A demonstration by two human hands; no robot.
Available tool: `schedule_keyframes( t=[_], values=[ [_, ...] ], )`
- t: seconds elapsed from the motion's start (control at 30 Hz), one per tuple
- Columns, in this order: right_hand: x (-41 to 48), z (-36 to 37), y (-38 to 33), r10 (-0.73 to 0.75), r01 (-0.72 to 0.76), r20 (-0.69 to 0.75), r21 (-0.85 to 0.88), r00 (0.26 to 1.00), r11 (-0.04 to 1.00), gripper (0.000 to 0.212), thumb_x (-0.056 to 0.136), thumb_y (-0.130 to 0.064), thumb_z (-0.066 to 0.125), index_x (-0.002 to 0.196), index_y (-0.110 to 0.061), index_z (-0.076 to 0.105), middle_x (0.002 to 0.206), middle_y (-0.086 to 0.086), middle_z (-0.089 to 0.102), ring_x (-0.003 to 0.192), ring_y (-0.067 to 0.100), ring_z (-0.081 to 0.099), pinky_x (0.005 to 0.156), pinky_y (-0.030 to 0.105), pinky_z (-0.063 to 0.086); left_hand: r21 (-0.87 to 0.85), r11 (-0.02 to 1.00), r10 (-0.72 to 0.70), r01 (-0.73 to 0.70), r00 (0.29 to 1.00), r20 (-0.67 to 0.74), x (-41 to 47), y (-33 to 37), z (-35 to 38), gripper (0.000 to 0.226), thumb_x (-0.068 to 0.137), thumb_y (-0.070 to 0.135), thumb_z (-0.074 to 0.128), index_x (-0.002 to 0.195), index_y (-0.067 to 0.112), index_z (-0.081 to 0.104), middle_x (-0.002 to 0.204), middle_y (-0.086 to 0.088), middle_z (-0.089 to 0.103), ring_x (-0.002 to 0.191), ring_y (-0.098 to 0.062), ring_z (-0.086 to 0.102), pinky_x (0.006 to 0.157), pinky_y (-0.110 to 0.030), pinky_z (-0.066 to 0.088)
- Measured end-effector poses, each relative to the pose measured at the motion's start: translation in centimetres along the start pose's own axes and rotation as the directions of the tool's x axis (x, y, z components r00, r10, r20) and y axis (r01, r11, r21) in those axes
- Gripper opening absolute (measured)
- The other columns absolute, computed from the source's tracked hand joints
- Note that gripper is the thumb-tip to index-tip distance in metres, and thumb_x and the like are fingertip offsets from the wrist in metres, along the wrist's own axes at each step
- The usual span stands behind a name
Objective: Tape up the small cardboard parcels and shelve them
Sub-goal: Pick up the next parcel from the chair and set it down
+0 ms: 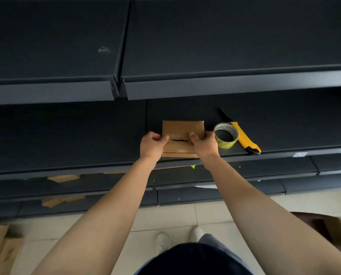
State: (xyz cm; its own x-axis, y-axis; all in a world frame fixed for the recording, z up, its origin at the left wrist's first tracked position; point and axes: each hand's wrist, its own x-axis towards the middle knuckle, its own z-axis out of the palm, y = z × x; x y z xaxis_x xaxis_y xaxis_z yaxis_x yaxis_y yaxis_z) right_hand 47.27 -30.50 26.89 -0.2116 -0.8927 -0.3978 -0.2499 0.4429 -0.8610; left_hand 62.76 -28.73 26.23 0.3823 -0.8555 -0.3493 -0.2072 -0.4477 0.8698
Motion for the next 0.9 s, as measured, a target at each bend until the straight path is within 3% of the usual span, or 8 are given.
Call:
schedule_keyframes(
  t=[0.1, 0.2, 0.3, 0.5, 0.67, 0.73, 0.83, 0.9],
  values=[
    [-0.2, 0.2, -0.3, 0.000, 0.000, -0.013, -0.005, 1.000, 1.000, 0.060, 0.087, -0.039, 0.065, 0.133, -0.010, 0.038, 0.113, 0.001, 0.054, 0.093, 0.015, 0.051, 0.079, 0.025, 0.039, 0.011, 1.000, -0.003, 0.003, 1.000, 0.010, 0.0, 0.0, 0.0, 0.027, 0.086, 0.035, 0.067, 0.096, 0.012, 0.056, 0.098, -0.004, 0.061, 0.089, -0.019, 0.060, 0.079, -0.034, 0.053],
    [-0.5, 0.6, -0.3, -0.018, 0.018, -0.014, -0.039, 1.000, 0.999, 0.070, 0.083, -0.040, 0.070, 0.134, -0.007, 0.036, 0.122, 0.005, 0.054, 0.105, 0.021, 0.055, 0.083, 0.027, 0.042, 0.027, 0.999, -0.033, 0.033, 0.999, -0.001, -0.4, 0.5, 0.6, 0.054, 0.077, 0.051, 0.070, 0.109, 0.011, 0.052, 0.101, 0.001, 0.055, 0.092, -0.017, 0.055, 0.075, -0.029, 0.043],
    [-0.5, 0.8, -0.3, -0.035, 0.034, -0.010, -0.114, 0.999, 0.993, 0.071, 0.082, -0.040, 0.071, 0.132, -0.006, 0.035, 0.130, 0.011, 0.050, 0.115, 0.027, 0.053, 0.091, 0.032, 0.046, 0.023, 0.998, -0.057, 0.057, 0.998, -0.025, -0.7, 0.9, 1.6, 0.076, 0.071, 0.049, 0.077, 0.125, 0.008, 0.043, 0.119, -0.004, 0.054, 0.105, -0.021, 0.056, 0.087, -0.034, 0.049],
    [-0.3, 0.7, -0.2, -0.065, 0.068, 0.022, -0.179, 0.998, 0.981, 0.062, 0.083, -0.038, 0.070, 0.125, -0.007, 0.037, 0.130, 0.012, 0.048, 0.113, 0.029, 0.054, 0.090, 0.037, 0.048, -0.040, 0.997, -0.076, 0.072, 0.992, -0.100, -0.8, 0.6, 2.6, 0.069, 0.072, 0.035, 0.081, 0.124, 0.008, 0.045, 0.119, -0.008, 0.058, 0.105, -0.024, 0.059, 0.088, -0.033, 0.050],
    [0.1, 0.0, -0.2, -0.081, 0.092, 0.058, -0.223, 0.995, 0.970, 0.055, 0.087, -0.037, 0.065, 0.125, -0.006, 0.039, 0.127, 0.012, 0.050, 0.110, 0.030, 0.055, 0.080, 0.031, 0.043, -0.106, 0.992, -0.079, 0.061, 0.981, -0.176, -1.0, 0.2, 3.2, 0.051, 0.076, 0.034, 0.077, 0.114, 0.010, 0.051, 0.093, 0.005, 0.059, 0.083, -0.014, 0.058, 0.064, -0.017, 0.042],
    [0.7, -0.8, -0.7, -0.060, 0.089, 0.116, -0.264, 0.991, 0.961, 0.050, 0.089, -0.036, 0.063, 0.123, -0.006, 0.042, 0.115, 0.009, 0.056, 0.099, 0.026, 0.057, 0.074, 0.029, 0.043, -0.127, 0.990, -0.079, 0.054, 0.975, -0.207, -1.2, 0.1, 3.4, 0.045, 0.078, 0.033, 0.076, 0.110, 0.011, 0.053, 0.083, 0.011, 0.055, 0.073, -0.006, 0.056, 0.056, -0.013, 0.038],
    [1.8, -2.9, -1.5, -0.115, 0.157, 0.123, -0.418, 0.986, 0.895, 0.021, 0.094, -0.027, 0.055, 0.097, -0.006, 0.058, 0.088, 0.008, 0.060, 0.084, 0.025, 0.058, 0.063, 0.027, 0.038, -0.110, 0.993, -0.067, 0.043, 0.970, -0.233, -1.3, 0.1, 3.7, 0.046, 0.078, 0.033, 0.076, 0.112, 0.010, 0.054, 0.082, 0.011, 0.056, 0.072, -0.004, 0.055, 0.059, -0.014, 0.040],
    [2.6, -4.9, -1.6, -0.243, 0.226, 0.027, -0.478, 0.970, 0.849, 0.021, 0.094, -0.016, 0.050, 0.080, -0.004, 0.060, 0.078, 0.010, 0.063, 0.086, 0.033, 0.062, 0.058, 0.024, 0.039, -0.081, 0.996, -0.058, 0.039, 0.968, -0.242, -1.4, 0.2, 3.8, 0.047, 0.079, 0.034, 0.075, 0.113, 0.010, 0.053, 0.087, 0.007, 0.057, 0.079, -0.013, 0.057, 0.068, -0.020, 0.043]
  ],
)
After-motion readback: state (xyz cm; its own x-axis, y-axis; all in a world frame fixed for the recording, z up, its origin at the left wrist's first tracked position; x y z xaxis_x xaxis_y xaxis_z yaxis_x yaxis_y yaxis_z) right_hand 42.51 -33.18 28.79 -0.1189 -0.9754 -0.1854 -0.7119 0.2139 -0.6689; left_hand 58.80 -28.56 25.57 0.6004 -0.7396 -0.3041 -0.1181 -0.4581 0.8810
